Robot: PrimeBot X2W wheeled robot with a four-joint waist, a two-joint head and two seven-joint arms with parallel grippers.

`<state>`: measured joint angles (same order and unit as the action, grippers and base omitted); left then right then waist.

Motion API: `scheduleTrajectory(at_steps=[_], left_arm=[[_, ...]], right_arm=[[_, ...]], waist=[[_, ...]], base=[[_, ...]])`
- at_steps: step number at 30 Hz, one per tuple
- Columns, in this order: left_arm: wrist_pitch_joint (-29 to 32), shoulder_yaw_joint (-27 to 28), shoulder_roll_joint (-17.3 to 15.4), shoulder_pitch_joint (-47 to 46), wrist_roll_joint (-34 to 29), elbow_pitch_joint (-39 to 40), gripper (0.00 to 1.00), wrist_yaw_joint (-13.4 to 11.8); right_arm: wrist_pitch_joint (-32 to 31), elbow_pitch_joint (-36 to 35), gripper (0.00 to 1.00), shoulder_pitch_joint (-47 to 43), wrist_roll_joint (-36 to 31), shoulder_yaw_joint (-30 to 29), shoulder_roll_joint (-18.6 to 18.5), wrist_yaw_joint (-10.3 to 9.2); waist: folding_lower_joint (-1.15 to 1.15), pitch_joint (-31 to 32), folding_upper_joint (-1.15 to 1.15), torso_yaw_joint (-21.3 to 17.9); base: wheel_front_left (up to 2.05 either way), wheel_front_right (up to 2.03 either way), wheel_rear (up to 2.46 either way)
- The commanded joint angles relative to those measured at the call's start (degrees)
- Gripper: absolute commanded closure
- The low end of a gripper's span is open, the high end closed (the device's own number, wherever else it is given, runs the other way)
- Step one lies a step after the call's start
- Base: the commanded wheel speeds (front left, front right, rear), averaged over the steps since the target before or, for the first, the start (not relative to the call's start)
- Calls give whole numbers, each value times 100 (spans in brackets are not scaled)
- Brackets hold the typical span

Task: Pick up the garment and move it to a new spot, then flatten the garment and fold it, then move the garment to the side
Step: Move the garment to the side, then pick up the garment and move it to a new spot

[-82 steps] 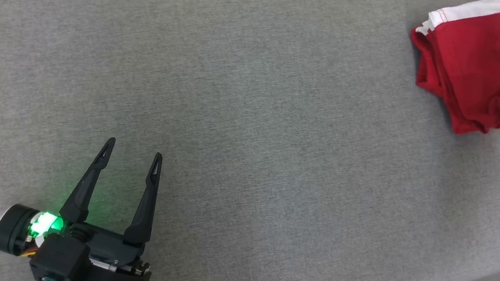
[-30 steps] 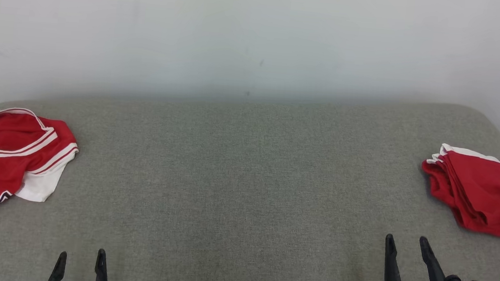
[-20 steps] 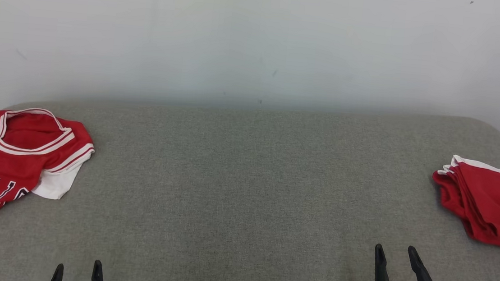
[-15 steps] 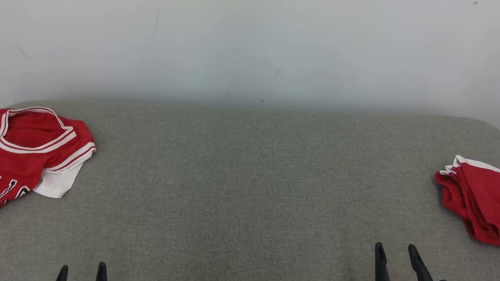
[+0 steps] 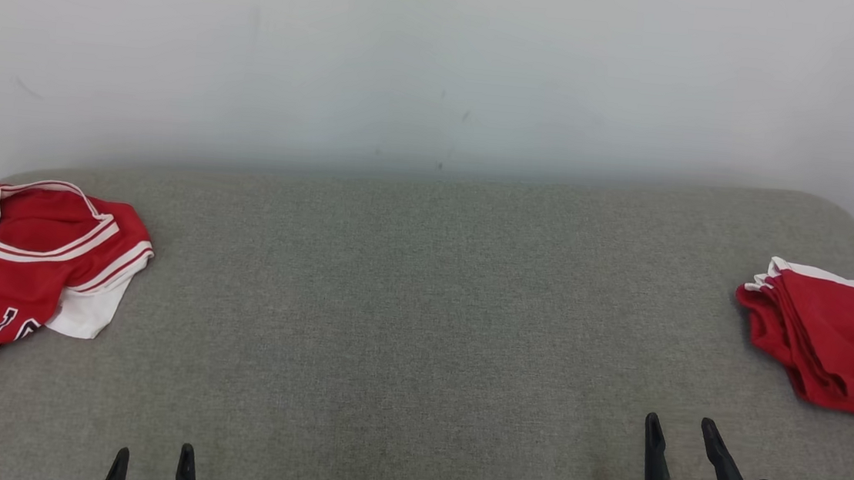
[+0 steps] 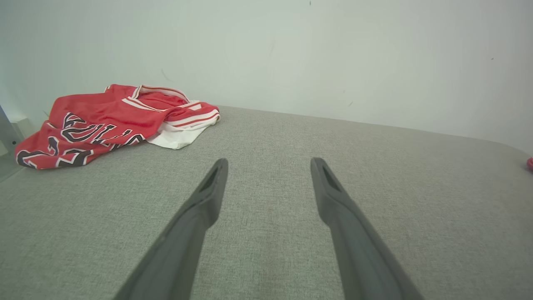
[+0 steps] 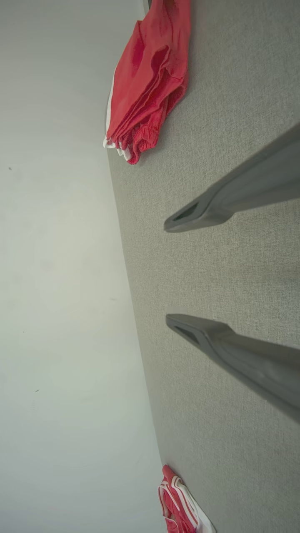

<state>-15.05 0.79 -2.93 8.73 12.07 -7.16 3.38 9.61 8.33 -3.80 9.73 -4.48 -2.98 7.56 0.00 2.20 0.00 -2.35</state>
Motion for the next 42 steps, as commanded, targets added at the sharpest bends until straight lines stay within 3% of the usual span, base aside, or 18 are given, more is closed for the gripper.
scheduleTrajectory(at_steps=[1,11,32,42], left_arm=[[-18,-13,7,-57,-82,4,0,-3],[-19,-68,7,-74,-110,7,0,19],[-18,264,7,213,-369,-51,0,106],[-18,556,8,479,-249,153,0,-6]], right_arm=[[19,1,0,-6,43,16,20,-12],[112,115,0,-94,179,-58,20,-12],[328,472,0,-80,439,389,22,-12],[269,565,0,189,386,667,18,-12]], waist=[[0,-1,0,14],[0,77,0,377],[0,328,0,2604],[0,311,0,2871]], base=[[0,0,0],[0,0,0],[0,0,0],[0,0,0]])
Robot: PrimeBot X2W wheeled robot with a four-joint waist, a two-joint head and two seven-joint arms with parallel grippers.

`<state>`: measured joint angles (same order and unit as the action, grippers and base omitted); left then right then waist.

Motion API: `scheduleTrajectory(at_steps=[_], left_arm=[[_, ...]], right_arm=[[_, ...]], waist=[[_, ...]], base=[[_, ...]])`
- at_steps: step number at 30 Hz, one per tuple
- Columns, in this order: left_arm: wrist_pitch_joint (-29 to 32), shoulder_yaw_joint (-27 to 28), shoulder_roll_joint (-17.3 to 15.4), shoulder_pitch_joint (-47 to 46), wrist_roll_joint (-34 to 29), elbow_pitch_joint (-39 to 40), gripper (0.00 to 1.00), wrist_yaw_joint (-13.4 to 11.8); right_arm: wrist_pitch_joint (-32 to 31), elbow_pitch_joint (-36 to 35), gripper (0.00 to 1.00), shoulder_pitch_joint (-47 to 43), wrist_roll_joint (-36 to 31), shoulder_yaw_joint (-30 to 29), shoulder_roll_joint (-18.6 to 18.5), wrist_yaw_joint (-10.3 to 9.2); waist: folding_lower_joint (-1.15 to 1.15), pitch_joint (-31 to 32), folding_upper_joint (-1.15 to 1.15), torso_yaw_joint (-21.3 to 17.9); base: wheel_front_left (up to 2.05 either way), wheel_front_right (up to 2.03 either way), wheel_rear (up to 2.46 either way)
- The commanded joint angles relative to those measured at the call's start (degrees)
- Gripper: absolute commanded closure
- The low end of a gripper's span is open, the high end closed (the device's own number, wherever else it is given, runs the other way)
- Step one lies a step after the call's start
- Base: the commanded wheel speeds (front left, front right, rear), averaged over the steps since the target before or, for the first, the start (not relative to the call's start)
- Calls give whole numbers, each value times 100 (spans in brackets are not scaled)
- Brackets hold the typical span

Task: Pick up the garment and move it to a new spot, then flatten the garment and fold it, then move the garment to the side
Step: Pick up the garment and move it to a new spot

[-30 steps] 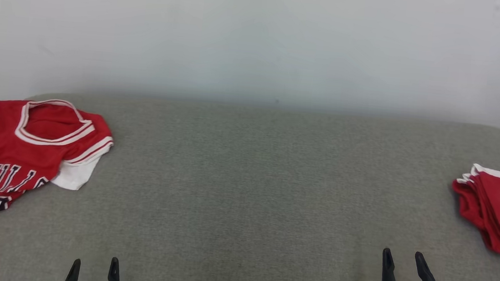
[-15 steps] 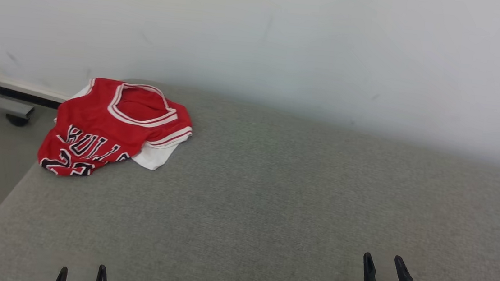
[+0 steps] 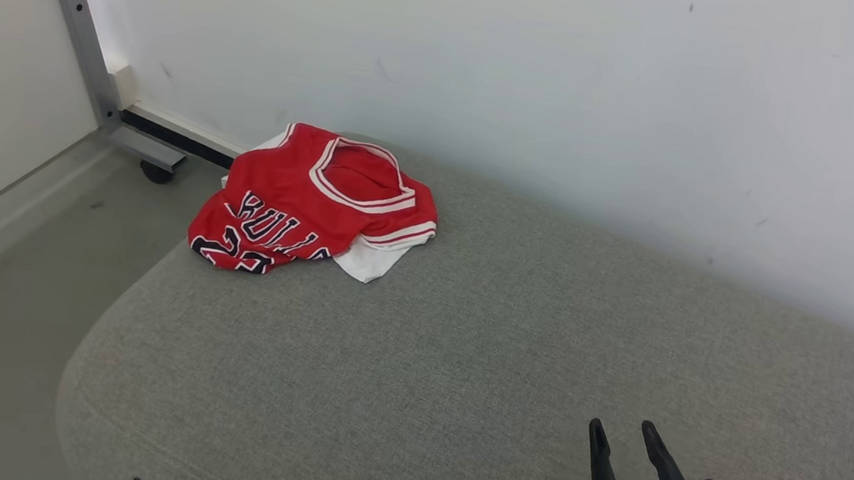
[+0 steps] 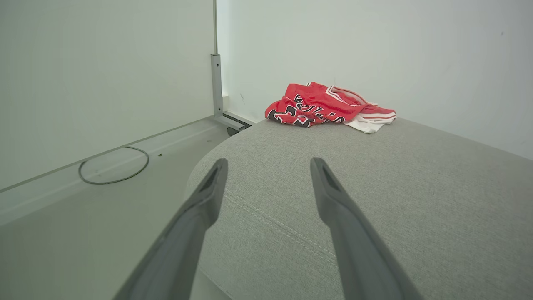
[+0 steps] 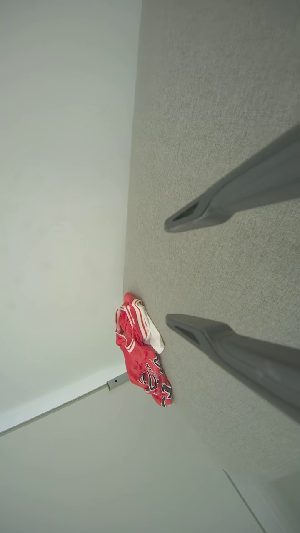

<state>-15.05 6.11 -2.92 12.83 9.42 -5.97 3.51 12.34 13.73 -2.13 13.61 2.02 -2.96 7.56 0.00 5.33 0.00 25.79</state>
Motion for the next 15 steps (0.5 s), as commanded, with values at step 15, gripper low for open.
scheduleTrajectory(at_steps=[15], left_arm=[[-18,99,6,-176,208,-311,0,-22]], right_arm=[[8,131,0,-27,19,119,17,-12]], waist=[[0,-67,0,88]], base=[[0,0,0]])
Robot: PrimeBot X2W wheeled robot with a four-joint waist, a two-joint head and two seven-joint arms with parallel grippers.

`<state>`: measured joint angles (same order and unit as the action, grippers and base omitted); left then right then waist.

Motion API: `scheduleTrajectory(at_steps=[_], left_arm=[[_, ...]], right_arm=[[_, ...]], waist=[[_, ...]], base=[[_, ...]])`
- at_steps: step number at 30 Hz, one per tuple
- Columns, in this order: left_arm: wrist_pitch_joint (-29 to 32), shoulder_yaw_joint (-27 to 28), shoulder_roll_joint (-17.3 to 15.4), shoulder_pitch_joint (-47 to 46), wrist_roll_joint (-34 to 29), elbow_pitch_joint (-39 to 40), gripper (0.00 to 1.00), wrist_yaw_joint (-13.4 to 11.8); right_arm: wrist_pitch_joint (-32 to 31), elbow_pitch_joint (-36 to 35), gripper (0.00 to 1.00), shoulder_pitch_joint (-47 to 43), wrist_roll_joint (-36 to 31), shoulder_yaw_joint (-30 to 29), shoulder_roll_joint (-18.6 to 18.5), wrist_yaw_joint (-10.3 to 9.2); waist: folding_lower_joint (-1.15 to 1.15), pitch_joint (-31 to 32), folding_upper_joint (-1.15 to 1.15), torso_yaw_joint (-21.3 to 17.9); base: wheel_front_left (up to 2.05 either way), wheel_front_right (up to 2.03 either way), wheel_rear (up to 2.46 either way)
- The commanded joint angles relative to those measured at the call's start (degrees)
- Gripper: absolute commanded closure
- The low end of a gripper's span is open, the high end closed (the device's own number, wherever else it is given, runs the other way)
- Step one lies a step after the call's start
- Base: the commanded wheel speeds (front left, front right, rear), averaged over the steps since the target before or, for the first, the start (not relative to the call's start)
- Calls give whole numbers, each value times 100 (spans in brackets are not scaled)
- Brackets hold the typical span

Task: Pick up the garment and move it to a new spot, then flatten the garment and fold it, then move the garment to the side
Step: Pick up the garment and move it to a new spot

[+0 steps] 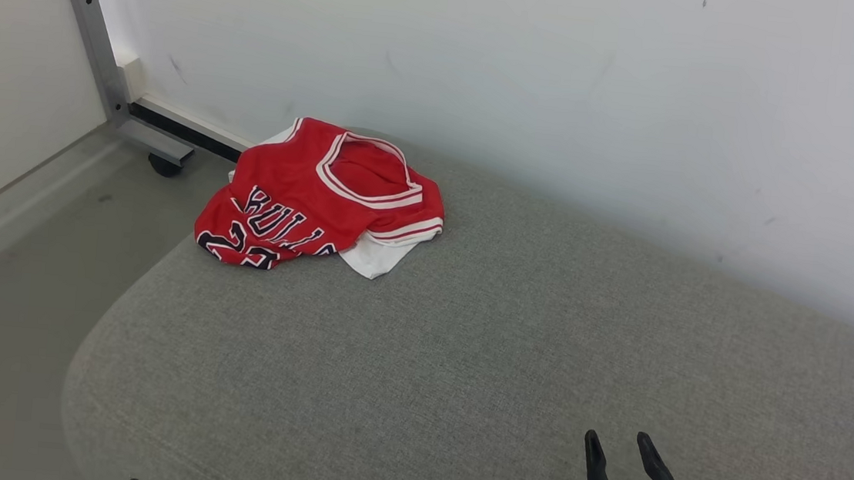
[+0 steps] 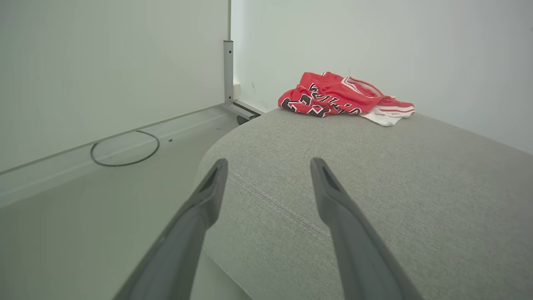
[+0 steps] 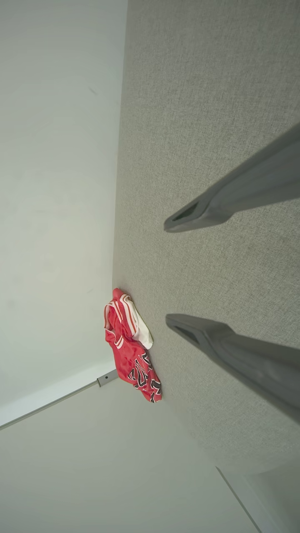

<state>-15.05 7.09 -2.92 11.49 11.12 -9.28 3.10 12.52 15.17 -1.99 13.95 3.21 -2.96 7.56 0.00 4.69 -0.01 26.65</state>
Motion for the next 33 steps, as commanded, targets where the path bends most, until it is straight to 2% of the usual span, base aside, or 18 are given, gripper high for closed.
scheduleTrajectory(at_steps=[1,8,17,22,28,33], left_arm=[[-18,-14,2,-142,26,-124,0,41],[201,-291,-40,-1187,120,-1030,0,146],[398,-120,-122,-3241,576,-2240,0,211],[461,5,-296,-4459,886,-2946,0,286],[761,2,-568,-5781,1100,-3761,0,339],[1279,111,-785,-6658,1398,-4317,0,393]], right_arm=[[-24,-38,0,-66,-39,-28,16,-12],[-245,-441,0,-148,-280,-124,16,-12],[-1005,-1735,0,137,-793,22,-82,-12],[-1350,-2598,0,396,-877,38,-266,-12],[-1675,-3429,0,307,-941,-65,-440,-12],[-1774,-3862,0,140,-968,-172,-424,-12]], waist=[[0,-20,1,8],[0,-333,1,-110],[0,-1592,1,-785],[0,-2424,1,-1189],[0,-3186,1,-1445],[0,-3612,1,-1688]], base=[[0,0,0],[0,0,0],[0,0,0],[0,0,0],[0,0,0],[0,0,0]])
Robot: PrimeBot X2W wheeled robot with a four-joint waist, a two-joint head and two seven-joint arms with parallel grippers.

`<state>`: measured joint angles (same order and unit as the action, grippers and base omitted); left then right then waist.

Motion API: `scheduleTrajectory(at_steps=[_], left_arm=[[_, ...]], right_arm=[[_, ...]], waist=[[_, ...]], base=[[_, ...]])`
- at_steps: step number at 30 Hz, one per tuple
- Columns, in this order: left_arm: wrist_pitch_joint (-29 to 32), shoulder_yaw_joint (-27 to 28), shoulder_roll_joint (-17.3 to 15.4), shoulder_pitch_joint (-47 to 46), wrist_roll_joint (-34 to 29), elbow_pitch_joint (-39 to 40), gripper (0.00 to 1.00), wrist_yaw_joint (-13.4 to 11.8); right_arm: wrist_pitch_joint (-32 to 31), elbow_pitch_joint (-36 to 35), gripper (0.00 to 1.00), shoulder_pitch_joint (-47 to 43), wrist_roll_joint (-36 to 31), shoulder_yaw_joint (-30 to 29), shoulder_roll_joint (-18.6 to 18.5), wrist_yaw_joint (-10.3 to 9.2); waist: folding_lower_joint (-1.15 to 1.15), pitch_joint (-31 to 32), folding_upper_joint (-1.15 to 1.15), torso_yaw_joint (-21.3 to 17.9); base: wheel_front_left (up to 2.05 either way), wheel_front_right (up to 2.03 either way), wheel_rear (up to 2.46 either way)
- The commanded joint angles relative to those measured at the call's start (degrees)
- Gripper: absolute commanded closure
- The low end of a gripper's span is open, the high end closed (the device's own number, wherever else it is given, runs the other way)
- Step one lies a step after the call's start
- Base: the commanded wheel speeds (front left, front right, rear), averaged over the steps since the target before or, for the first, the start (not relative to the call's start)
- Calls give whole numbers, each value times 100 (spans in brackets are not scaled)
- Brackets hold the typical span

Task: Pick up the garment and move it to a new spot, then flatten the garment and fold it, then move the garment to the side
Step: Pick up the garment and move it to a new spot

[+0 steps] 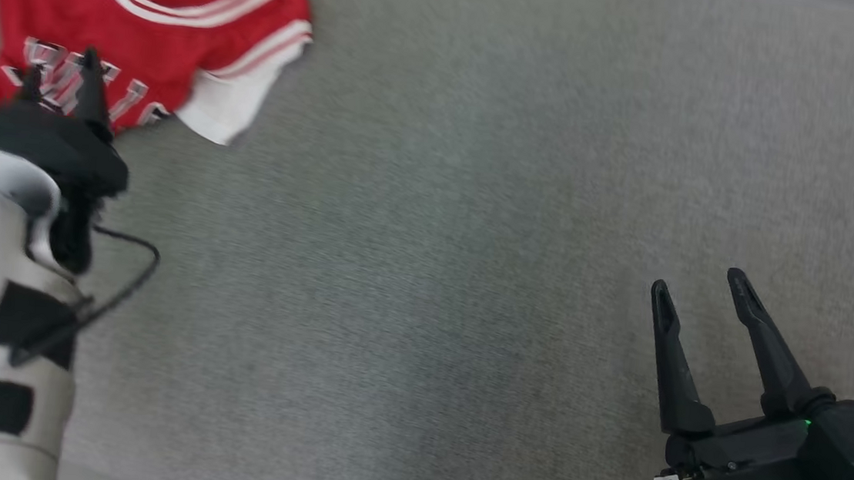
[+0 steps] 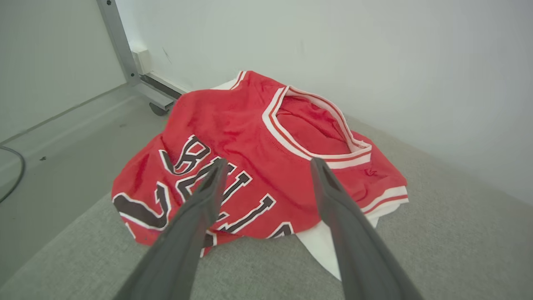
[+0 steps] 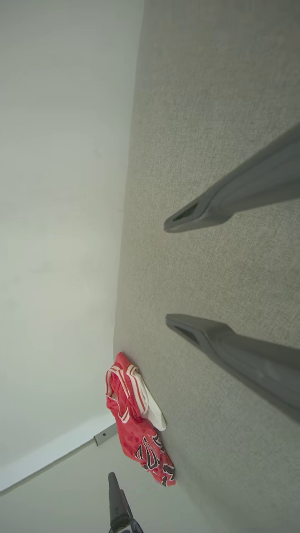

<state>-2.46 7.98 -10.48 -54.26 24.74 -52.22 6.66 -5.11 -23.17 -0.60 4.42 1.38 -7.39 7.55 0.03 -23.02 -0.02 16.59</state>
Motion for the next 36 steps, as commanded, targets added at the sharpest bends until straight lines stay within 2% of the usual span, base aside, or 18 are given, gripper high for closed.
scheduleTrajectory(at_steps=[1,4,11,17,18,19,20,27,32,36], left_arm=[[179,54,-91,-239,114,-137,0,31],[522,168,-200,-527,290,-378,0,23],[1839,598,-445,-1335,890,-1111,0,-346],[2414,624,-427,-1401,975,-1582,0,-610],[2468,623,-409,-1373,990,-1649,6,-626],[2461,641,-408,-1347,1024,-1682,74,-623],[2424,661,-407,-1312,1052,-1714,100,-598],[2540,502,-671,-1248,936,-1775,100,-367],[2380,424,-1062,-1317,861,-1592,100,-204],[2507,229,-1279,-1364,745,-1425,100,-66]], right_arm=[[-7,-81,0,-22,-25,29,23,-11],[11,-164,0,-49,-35,71,18,-11],[114,-309,0,-42,-43,156,66,-11],[231,-206,0,43,-36,243,155,-11],[250,-177,0,76,-24,272,166,-11],[277,-144,0,110,-3,303,174,-11],[301,-93,0,142,17,331,184,-11],[488,298,0,341,123,508,243,-11],[703,722,0,546,276,712,291,-11],[943,1228,0,707,460,893,345,-11]], waist=[[-3,-904,2,-742],[-3,-1016,2,-858],[-3,-1317,2,-1138],[-3,-1385,2,-1248],[-3,-1389,2,-1263],[-3,-1386,2,-1280],[-3,-1362,2,-1300],[-3,-1069,2,-1360],[-3,-618,2,-1442],[-3,-54,2,-1511]], base=[[0,0,0],[0,0,0],[0,0,0],[0,0,0],[0,0,0],[0,0,0],[0,0,0],[0,0,0],[0,0,0],[0,0,0]])
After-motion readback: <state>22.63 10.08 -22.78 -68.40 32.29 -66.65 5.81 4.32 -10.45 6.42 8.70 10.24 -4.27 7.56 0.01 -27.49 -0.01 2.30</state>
